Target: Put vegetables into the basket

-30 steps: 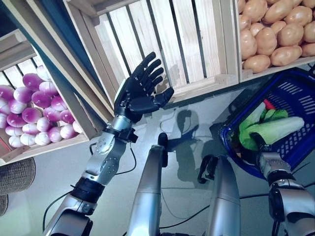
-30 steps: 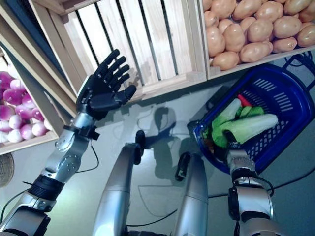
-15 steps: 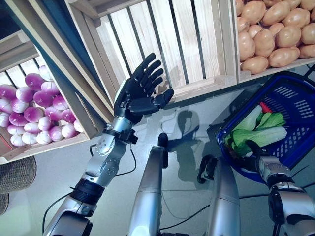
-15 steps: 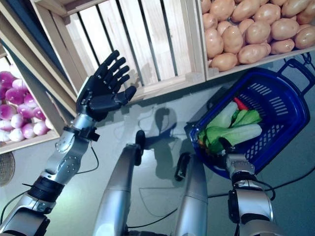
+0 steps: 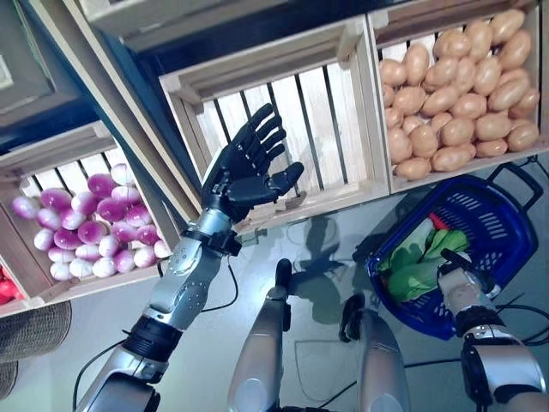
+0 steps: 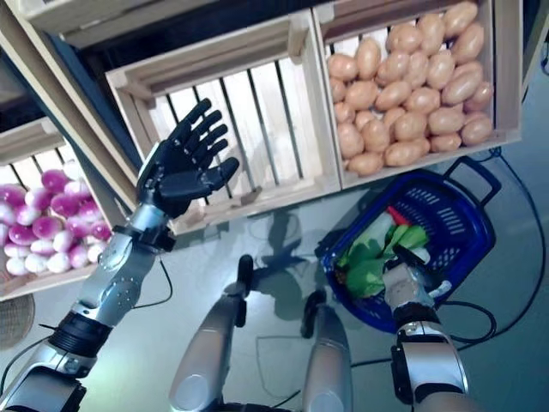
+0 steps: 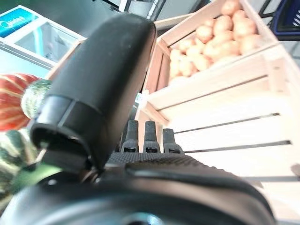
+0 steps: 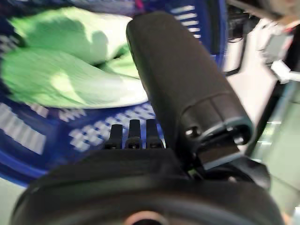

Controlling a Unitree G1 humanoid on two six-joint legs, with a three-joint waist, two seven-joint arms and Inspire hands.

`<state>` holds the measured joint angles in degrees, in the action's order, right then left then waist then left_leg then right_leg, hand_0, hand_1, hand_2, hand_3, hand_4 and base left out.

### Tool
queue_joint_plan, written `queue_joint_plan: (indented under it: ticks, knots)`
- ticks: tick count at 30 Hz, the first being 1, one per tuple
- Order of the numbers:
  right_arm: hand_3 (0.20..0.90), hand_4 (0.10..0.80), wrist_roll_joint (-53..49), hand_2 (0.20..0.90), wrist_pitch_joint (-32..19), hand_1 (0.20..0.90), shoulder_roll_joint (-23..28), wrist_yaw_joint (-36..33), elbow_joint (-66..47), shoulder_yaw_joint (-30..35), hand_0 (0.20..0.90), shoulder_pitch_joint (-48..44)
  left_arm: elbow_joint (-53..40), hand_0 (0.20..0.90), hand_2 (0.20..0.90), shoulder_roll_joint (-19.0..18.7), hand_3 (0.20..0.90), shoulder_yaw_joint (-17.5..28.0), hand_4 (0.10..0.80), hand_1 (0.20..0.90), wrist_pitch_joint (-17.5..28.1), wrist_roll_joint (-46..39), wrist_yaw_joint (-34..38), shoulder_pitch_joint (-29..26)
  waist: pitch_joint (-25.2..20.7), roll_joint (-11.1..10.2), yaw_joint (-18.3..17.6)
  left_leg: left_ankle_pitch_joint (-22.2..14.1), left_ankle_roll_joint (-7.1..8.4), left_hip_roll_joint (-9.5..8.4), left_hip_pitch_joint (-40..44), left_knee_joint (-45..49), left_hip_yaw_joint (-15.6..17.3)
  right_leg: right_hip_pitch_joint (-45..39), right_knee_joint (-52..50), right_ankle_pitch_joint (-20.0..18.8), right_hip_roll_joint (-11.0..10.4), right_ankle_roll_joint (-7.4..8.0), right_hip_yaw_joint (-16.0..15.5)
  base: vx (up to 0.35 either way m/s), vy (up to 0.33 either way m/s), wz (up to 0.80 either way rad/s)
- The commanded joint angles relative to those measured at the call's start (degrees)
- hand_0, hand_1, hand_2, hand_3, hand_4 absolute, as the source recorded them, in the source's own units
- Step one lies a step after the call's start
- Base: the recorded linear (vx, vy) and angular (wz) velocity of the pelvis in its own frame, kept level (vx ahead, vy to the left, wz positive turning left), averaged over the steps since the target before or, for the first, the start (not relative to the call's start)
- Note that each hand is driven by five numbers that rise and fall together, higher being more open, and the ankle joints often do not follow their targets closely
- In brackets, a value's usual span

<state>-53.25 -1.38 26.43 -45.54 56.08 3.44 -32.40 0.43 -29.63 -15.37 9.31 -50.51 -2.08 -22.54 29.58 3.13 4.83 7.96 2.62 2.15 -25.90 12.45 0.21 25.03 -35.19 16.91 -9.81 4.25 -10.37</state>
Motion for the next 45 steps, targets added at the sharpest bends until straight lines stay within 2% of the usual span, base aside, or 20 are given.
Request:
queue_joint_plan:
  ticks: [1, 5, 9, 12, 15, 19, 23, 27, 33, 37, 45]
  knots:
    - [0.9, 0.8, 8.54, 0.9, -4.78, 0.9, 1.93, -5.03, -2.9, -2.58, 0.9, 3.12, -6.34, 0.9, 0.9, 2.09, 0.9, 2.32, 0.8, 0.9, 0.83, -2.52, -1.2, -0.01, -5.72, -1.42, -0.19, -7.55, -1.26, -1.7, 3.38, 0.41, 2.22, -4.76, 18.57, -15.93, 0.54, -0.15, -0.78, 0.062, 0.034, -0.13]
    - [0.9, 0.8, 15.29, 0.9, -4.88, 0.9, 0.74, -5.97, -14.8, -4.24, 0.9, 11.18, -4.79, 0.9, 0.9, 3.5, 0.9, 2.95, 0.8, 0.9, -0.45, -0.48, -4.25, 4.89, -9.14, -1.93, -0.95, -4.71, -1.0, -1.33, 10.39, -8.44, 2.84, -11.63, 26.62, -18.58, 0.9, 0.96, -1.23, 0.089, 0.024, -0.12]
    - [0.9, 0.8, 22.36, 0.9, -7.62, 0.9, -2.43, 0.58, -25.7, -5.18, 0.9, 21.04, -1.52, 0.9, 0.9, 4.87, 0.9, 3.83, 0.8, 0.9, -2.32, 2.58, -3.75, 9.48, -14.08, -2.86, -2.2, -4.51, -0.96, -0.96, 15.75, -11.66, 3.61, -17.24, 30.56, -18.94, 1.12, 1.23, -1.34, 0.146, 0.018, -0.03]
    - [0.9, 0.8, 31.4, 0.9, -5.25, 0.9, -4.6, 7.29, -31.89, -8.03, 0.9, 26.45, 2.39, 0.9, 0.9, 5.8, 0.9, 4.57, 0.8, 0.9, -2.96, 4.17, -5.45, 12.53, -17.95, -3.37, -3.38, -4.89, -0.89, -0.38, 18.69, -12.62, 4.6, -19.83, 31.85, -19.03, 1.11, 1.51, -0.85, 0.175, 0.033, -0.05]
    - [0.9, 0.8, 37.65, 0.9, -3.08, 0.9, -5.2, 15.65, -33.33, -10.27, 0.9, 30.4, 5.77, 0.9, 0.9, 6.14, 0.9, 4.95, 0.8, 0.9, -3.82, 7.12, -8.92, 14.75, -21.07, -3.62, -4.13, -4.97, -0.68, 0.13, 21.13, -14.35, 5.44, -21.96, 33.48, -19.17, 1.24, 1.85, -0.71, 0.15, 0.012, -0.14]
    - [0.9, 0.8, 37.77, 0.9, -3.0, 0.9, -5.49, 27.2, -28.19, -13.44, 0.9, 33.7, 13.73, 0.9, 0.9, 6.33, 0.9, 4.07, 0.8, 0.9, -3.72, 12.34, -9.31, 16.55, -24.25, -3.98, -5.18, -5.64, -0.27, 0.99, 24.78, -16.35, 6.75, -24.84, 34.98, -18.7, 1.43, 2.29, -0.54, 0.098, -0.01, -0.08]
    - [0.9, 0.8, 46.24, 0.9, -3.48, 0.9, -6.23, 34.14, -21.65, -17.54, 0.9, 34.18, 23.18, 0.9, 0.9, 6.83, 0.9, 1.84, 0.8, 0.9, -0.79, 18.2, -8.88, 16.24, -25.62, -4.16, -5.82, -6.82, -0.19, 1.46, 26.88, -16.18, 7.86, -26.63, 35.6, -18.08, 1.24, 2.6, -0.33, 0.061, -0.019, -0.12]
    - [0.9, 0.8, 48.09, 0.9, -0.98, 0.9, -6.44, 36.52, -14.1, -20.35, 0.9, 33.73, 30.34, 0.9, 0.9, 7.39, 0.9, -0.38, 0.8, 0.9, -0.32, 22.88, -8.62, 15.99, -26.0, -4.22, -5.85, -7.29, -0.13, 1.72, 28.07, -16.22, 8.33, -27.71, 35.99, -17.88, 1.05, 2.96, -0.57, 0.024, -0.015, -0.12]
    - [0.9, 0.8, 47.79, 0.9, 5.1, 0.9, -8.76, 38.96, -0.78, -21.72, 0.9, 33.05, 44.01, 0.9, 0.9, 9.28, 0.9, -2.13, 0.8, 0.9, -3.17, 32.23, -5.84, 15.1, -26.47, -4.3, -5.9, -7.72, 0.02, 1.91, 29.78, -16.84, 8.76, -29.19, 36.93, -17.87, 0.86, 3.57, -0.86, 0.016, -0.006, 0.0]
    - [0.9, 0.8, 45.94, 0.9, 7.85, 0.9, -10.38, 39.47, 5.45, -20.1, 0.9, 32.57, 53.92, 0.9, 0.9, 10.84, 0.9, -1.13, 0.8, 0.9, -6.51, 36.11, -3.96, 15.14, -26.72, -4.23, -5.98, -7.79, -0.04, 2.13, 30.28, -17.07, 9.02, -29.4, 37.06, -17.79, 0.87, 3.72, -0.78, 0.0, 0.0, 0.0]
    - [0.9, 0.8, 43.25, 0.9, 8.53, 0.9, -12.46, 40.12, 11.14, -18.29, 0.9, 31.02, 65.7, 0.9, 0.9, 12.87, 0.9, 0.21, 0.8, 0.9, -9.09, 44.06, -1.19, 17.07, -27.36, -4.16, -5.52, -8.1, -0.02, 2.13, 31.21, -17.45, 8.33, -30.56, 37.96, -17.62, 0.94, 3.62, -1.01, 0.027, 0.002, -0.01]
